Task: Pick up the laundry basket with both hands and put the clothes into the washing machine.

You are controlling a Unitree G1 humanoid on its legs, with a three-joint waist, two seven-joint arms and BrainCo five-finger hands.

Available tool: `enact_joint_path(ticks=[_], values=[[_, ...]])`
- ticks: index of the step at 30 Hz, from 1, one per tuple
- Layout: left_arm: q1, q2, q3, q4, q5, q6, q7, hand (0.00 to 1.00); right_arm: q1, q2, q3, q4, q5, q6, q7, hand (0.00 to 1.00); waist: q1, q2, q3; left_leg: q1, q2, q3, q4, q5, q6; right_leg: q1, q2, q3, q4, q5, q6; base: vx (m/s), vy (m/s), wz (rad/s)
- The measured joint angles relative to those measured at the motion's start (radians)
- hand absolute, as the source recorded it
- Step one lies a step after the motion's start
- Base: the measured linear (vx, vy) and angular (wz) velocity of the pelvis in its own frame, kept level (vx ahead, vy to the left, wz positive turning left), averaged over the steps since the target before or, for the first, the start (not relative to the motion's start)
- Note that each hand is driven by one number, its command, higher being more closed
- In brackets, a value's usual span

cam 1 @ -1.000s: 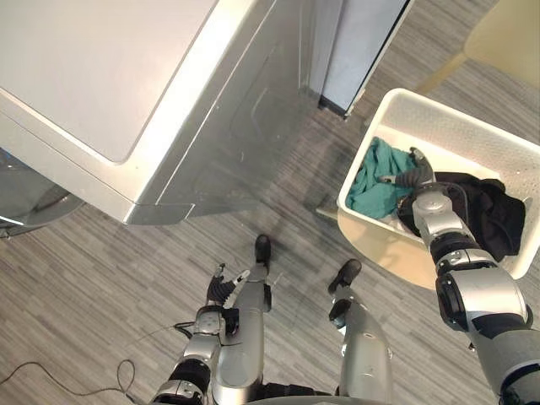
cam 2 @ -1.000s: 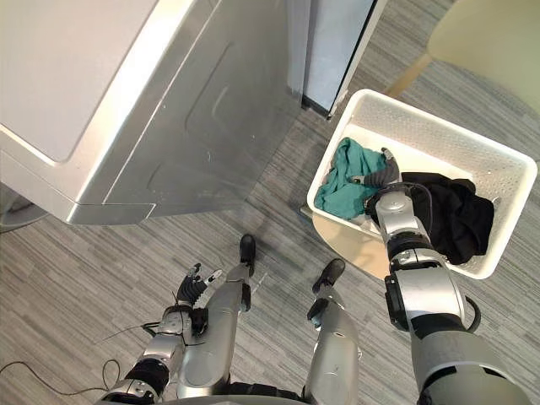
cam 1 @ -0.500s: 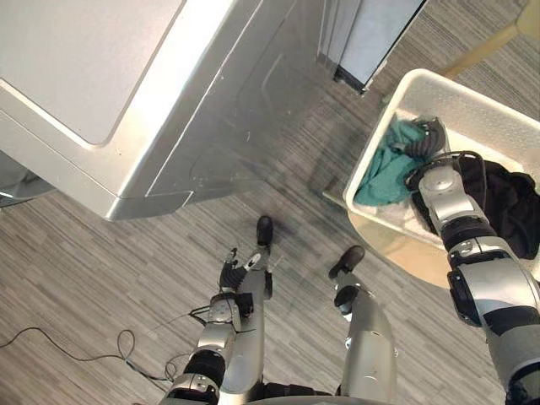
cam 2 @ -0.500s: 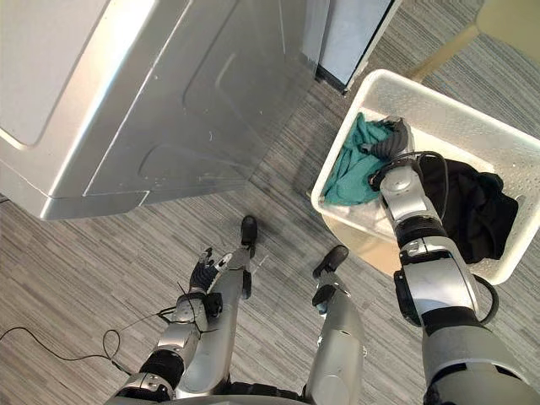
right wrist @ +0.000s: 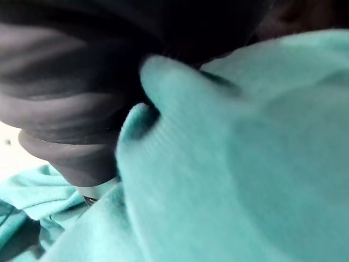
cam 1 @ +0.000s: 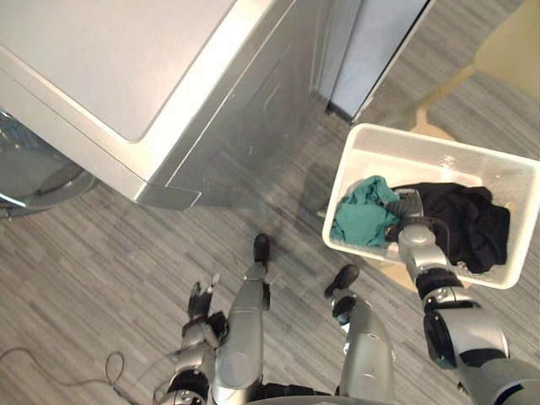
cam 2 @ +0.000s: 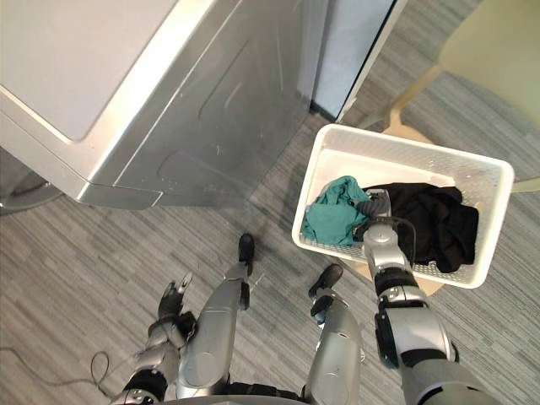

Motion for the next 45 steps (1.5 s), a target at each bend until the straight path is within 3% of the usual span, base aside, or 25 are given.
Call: enact_joint_path(ticks=[2, 7, 9, 11, 13, 15, 17, 19, 23, 26, 27, 29, 31, 34, 40, 42, 45], values=[[0.044, 0.020, 0.033, 0.011, -0.027, 0.009, 0.000, 0.00, 0.074, 0.038, -0.037, -0.132, 0.024, 0.001, -0.020, 1.00, -0.004, -0.019, -0.015, 0.052, 0.000, 0.017, -0.012, -0.006, -0.001, 0.036, 0.000, 0.013, -0.001, -0.005, 0.003, 0.00, -0.011, -0.19], [0.113, 0.065, 0.235, 0.044, -0.111, 0.019, 0.005, 0.00, 0.298, 0.095, -0.141, -0.421, 0.040, -0.010, -0.047, 1.00, -0.005, -0.071, -0.158, 0.182, -0.011, 0.035, -0.090, -0.011, -0.003, 0.129, -0.003, 0.013, -0.024, -0.029, 0.024, 0.07, -0.016, -0.03], [0.141, 0.076, 0.371, -0.013, -0.175, 0.014, 0.032, 0.00, 0.405, 0.110, -0.202, -0.542, 0.036, -0.021, -0.061, 1.00, -0.019, -0.086, -0.250, 0.239, -0.027, 0.009, -0.144, -0.003, -0.011, 0.192, -0.010, -0.014, -0.047, -0.040, 0.040, 0.17, -0.025, 0.32], [0.162, 0.082, 0.433, -0.092, -0.191, 0.003, 0.054, 0.00, 0.442, 0.113, -0.245, -0.590, 0.030, -0.026, -0.063, 1.00, -0.031, -0.092, -0.293, 0.268, -0.035, 0.000, -0.157, -0.003, -0.011, 0.230, -0.012, -0.026, -0.065, -0.043, 0.046, 0.17, -0.015, 0.23], [0.180, 0.083, 0.525, -0.283, -0.188, -0.007, 0.097, 0.00, 0.494, 0.134, -0.306, -0.664, 0.029, -0.040, -0.062, 1.00, -0.033, -0.093, -0.357, 0.308, -0.039, -0.004, -0.180, -0.003, -0.011, 0.283, 0.002, -0.041, -0.111, -0.034, 0.059, 0.17, -0.025, 0.06], [0.181, 0.086, 0.563, -0.461, -0.167, -0.035, 0.143, 0.00, 0.507, 0.165, -0.332, -0.710, 0.032, -0.057, -0.061, 1.00, -0.038, -0.092, -0.384, 0.341, -0.040, -0.006, -0.188, -0.003, -0.010, 0.328, 0.017, -0.042, -0.151, -0.022, 0.065, 0.11, -0.037, -0.01], [0.165, 0.078, 0.551, -0.679, -0.098, -0.062, 0.197, 0.00, 0.507, 0.190, -0.334, -0.760, 0.062, -0.084, -0.052, 1.00, -0.044, -0.079, -0.412, 0.380, -0.037, 0.004, -0.207, -0.003, -0.010, 0.373, 0.035, -0.037, -0.208, 0.002, 0.069, 0.07, -0.032, -0.15], [0.160, 0.061, 0.530, -0.795, -0.099, -0.076, 0.215, 0.00, 0.507, 0.197, -0.330, -0.789, 0.080, -0.092, -0.039, 1.00, -0.048, -0.072, -0.418, 0.396, -0.037, 0.009, -0.209, -0.003, -0.010, 0.390, 0.041, -0.033, -0.235, 0.014, 0.070, 0.02, -0.011, -0.14], [0.128, 0.046, 0.380, -0.994, 0.037, -0.088, 0.229, 0.00, 0.502, 0.203, -0.288, -0.888, 0.118, -0.100, -0.008, 1.00, -0.058, -0.042, -0.440, 0.466, -0.035, 0.068, -0.213, -0.011, -0.003, 0.439, 0.066, 0.034, -0.305, 0.057, 0.066, -0.03, 0.004, -0.48], [0.083, 0.051, 0.253, -1.042, 0.056, -0.092, 0.216, 0.00, 0.494, 0.198, -0.254, -0.932, 0.132, -0.114, 0.010, 1.00, -0.064, -0.030, -0.447, 0.490, -0.018, 0.103, -0.213, -0.031, -0.005, 0.443, 0.090, 0.078, -0.334, 0.079, 0.056, -0.08, -0.005, -0.55], [0.073, 0.061, 0.161, -1.070, 0.057, -0.099, 0.204, 0.00, 0.492, 0.198, -0.237, -0.964, 0.144, -0.117, 0.014, 1.00, -0.072, -0.030, -0.447, 0.500, -0.013, 0.126, -0.212, -0.036, -0.008, 0.442, 0.099, 0.106, -0.349, 0.092, 0.052, -0.09, 0.001, -0.67], [0.063, 0.086, 0.019, -1.096, 0.033, -0.101, 0.154, 0.00, 0.485, 0.198, -0.194, -1.016, 0.156, -0.129, 0.028, 1.00, -0.100, -0.029, -0.447, 0.517, -0.010, 0.158, -0.211, -0.041, -0.009, 0.444, 0.106, 0.139, -0.369, 0.111, 0.047, -0.09, 0.006, -0.61], [0.019, 0.099, -0.158, -1.109, -0.067, -0.101, 0.063, 0.00, 0.483, 0.198, -0.158, -1.076, 0.161, -0.136, 0.032, 1.00, -0.125, -0.028, -0.448, 0.536, -0.009, 0.199, -0.207, -0.048, -0.009, 0.442, 0.110, 0.185, -0.376, 0.129, 0.046, -0.06, 0.012, -0.58], [-0.051, 0.101, -0.328, -1.079, -0.133, -0.097, -0.016, 0.00, 0.467, 0.198, -0.102, -1.100, 0.171, -0.136, 0.038, 1.00, -0.160, -0.026, -0.449, 0.556, -0.005, 0.250, -0.197, -0.063, -0.012, 0.436, 0.118, 0.236, -0.390, 0.147, 0.042, -0.08, 0.014, -0.61], [-0.213, 0.088, -0.656, -0.926, -0.251, -0.032, -0.136, 0.00, 0.464, 0.181, 0.009, -1.189, 0.250, -0.135, 0.079, 1.00, -0.211, 0.006, -0.455, 0.569, 0.001, 0.304, -0.202, -0.068, -0.016, 0.414, 0.134, 0.298, -0.405, 0.168, 0.039, -0.03, -0.011, -0.29], [-0.279, 0.087, -0.730, -0.856, -0.261, -0.013, -0.149, 0.00, 0.465, 0.177, 0.034, -1.196, 0.260, -0.134, 0.095, 1.00, -0.212, 0.011, -0.458, 0.568, 0.003, 0.314, -0.205, -0.068, -0.017, 0.404, 0.138, 0.314, -0.404, 0.168, 0.039, 0.00, -0.011, -0.20], [-0.302, 0.057, -0.745, -0.856, -0.269, 0.004, -0.153, 0.00, 0.480, 0.178, 0.070, -1.220, 0.286, -0.135, 0.099, 1.00, -0.223, 0.014, -0.460, 0.567, 0.004, 0.336, -0.208, -0.069, -0.017, 0.385, 0.144, 0.336, -0.404, 0.174, 0.038, 0.01, -0.012, -0.26]])
